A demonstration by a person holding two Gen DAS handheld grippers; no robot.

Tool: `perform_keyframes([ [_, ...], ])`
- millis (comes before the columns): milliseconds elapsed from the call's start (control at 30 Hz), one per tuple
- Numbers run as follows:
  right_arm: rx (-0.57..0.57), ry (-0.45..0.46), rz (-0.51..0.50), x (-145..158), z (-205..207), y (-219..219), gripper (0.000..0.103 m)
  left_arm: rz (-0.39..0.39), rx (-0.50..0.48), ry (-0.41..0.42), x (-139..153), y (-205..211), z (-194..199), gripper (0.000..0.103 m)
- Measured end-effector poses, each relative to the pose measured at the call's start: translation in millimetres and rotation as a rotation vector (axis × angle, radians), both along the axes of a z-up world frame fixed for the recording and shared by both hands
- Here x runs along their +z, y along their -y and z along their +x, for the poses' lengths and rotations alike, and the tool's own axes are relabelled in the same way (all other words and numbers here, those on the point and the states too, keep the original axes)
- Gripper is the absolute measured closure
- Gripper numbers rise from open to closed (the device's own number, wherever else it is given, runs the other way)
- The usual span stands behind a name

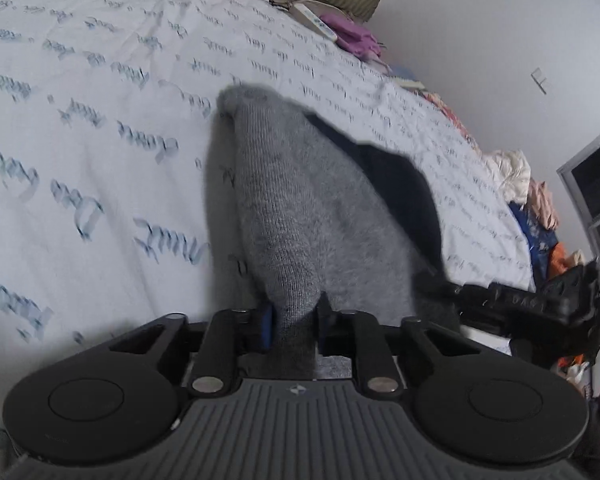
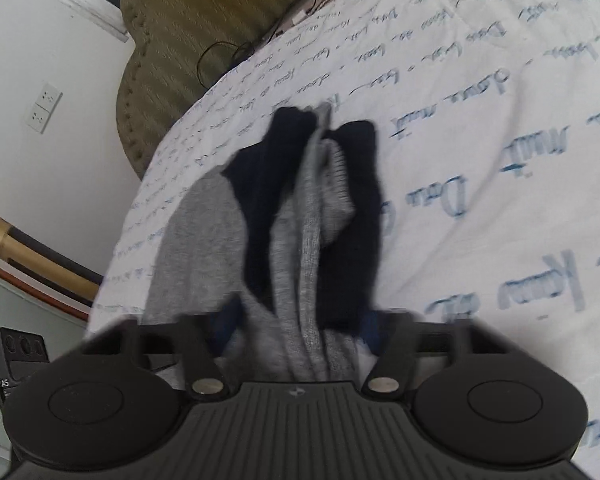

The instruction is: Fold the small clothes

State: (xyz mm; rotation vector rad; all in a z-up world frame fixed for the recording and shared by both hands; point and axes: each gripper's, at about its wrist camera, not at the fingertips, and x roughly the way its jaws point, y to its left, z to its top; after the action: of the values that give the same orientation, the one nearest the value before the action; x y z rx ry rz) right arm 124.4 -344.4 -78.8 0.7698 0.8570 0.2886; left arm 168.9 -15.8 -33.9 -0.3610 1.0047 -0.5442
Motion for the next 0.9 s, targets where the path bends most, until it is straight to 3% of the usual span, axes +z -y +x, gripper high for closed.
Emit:
perform_keyframes([
  [67,0.001,0.031,0.008,10,-2,-2,0.077,0.023,-0.005,0.045,14,-9,1,0.085],
  [133,-0.003,0.030,0.009,12,-3,-1,0.077,0.063,-0.005,0.040,14,-9,4,0.084],
  [233,-0.009,-0.026,-0.006,-6,-3,0,0.074,0.125,-0.038,0.003,-5,-1,1,0.070],
  [300,-0.037,-0.014,0.042,-6,-12,3,0.064,0.081,-0.024,0.013,-5,-9,-13,0.050],
  [367,-0.058,0.003,0.063,2,-27,8,0.034,0.009,-0.034,0.013,-4,-21,-29,0.035],
  [433,-0.055,0.051,0.084,12,-47,12,0.017,-0.042,-0.033,-0.004,-7,-30,-40,0.034],
  [533,-0.002,0.033,0.125,10,-61,6,0.017,-0.063,-0.020,-0.050,-20,-29,-40,0.034],
  [633,0.036,-0.021,0.079,-4,-56,-11,0.018,-0.063,-0.003,-0.048,-24,-21,-35,0.035],
  [667,0.041,-0.008,0.071,-2,-56,-16,0.019,-0.054,0.001,-0.057,-22,-18,-33,0.048],
  [700,0.048,-0.010,0.072,-1,-54,-20,0.026,-0.043,-0.010,-0.065,-20,-15,-31,0.084],
  [733,0.055,-0.006,0.075,1,-53,-23,0.067,-0.037,-0.021,-0.071,-19,-14,-30,0.091],
  [767,0.069,-0.018,0.076,2,-50,-27,0.088,-0.025,-0.018,-0.066,-15,-14,-30,0.092],
  [900,0.088,0.011,0.028,14,-54,-31,0.088,-0.038,-0.052,-0.008,17,-22,-41,0.093],
])
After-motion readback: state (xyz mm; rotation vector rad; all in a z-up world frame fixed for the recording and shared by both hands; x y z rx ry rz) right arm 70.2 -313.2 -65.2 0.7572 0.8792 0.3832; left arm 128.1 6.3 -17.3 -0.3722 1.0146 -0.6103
